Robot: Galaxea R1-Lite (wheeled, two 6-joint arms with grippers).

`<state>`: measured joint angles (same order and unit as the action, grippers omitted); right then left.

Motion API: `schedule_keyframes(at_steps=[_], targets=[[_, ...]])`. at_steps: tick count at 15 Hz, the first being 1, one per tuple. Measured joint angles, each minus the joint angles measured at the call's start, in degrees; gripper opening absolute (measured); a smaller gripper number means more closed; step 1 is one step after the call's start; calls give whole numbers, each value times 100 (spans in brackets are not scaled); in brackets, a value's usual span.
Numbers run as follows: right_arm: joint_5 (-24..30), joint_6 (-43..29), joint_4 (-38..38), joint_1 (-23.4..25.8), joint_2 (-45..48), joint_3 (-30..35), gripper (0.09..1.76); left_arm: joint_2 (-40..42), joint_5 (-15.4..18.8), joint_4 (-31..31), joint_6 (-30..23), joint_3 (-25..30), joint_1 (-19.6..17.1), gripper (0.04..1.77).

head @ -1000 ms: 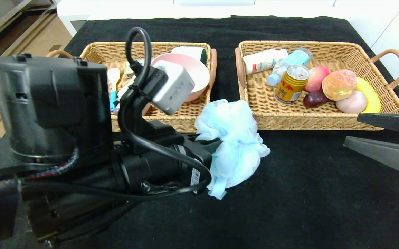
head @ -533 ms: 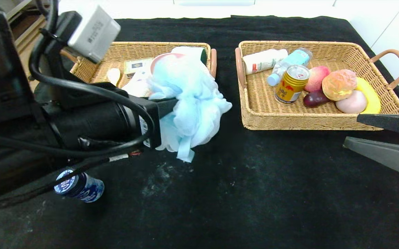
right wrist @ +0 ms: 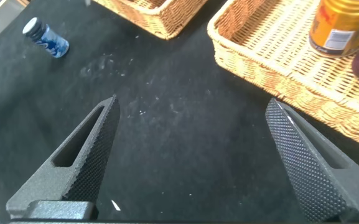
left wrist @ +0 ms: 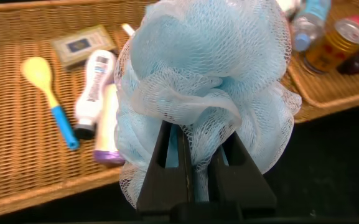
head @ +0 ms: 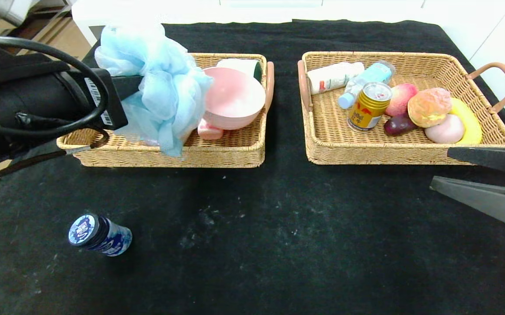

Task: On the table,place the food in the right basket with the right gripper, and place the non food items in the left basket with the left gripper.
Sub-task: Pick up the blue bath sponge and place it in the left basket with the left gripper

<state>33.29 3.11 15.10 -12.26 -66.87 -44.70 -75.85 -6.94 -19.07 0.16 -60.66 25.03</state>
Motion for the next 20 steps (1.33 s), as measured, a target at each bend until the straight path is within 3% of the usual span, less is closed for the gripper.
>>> schedule_keyframes(at_steps=[6, 10, 14, 20], targets=[[-2, 9, 7, -20, 5, 13, 171, -174, 430, -50, -6, -212, -1307, 24], [-2, 13, 7, -27, 11, 16, 171, -513, 601, -59, -16, -507, -1954, 23], [-5, 11, 7, -29, 20, 22, 171, -830, 734, -67, -128, -734, -2266, 23], [-2, 17, 18, -71, 20, 41, 171, -1414, 753, -2, -161, -1456, -2437, 23]])
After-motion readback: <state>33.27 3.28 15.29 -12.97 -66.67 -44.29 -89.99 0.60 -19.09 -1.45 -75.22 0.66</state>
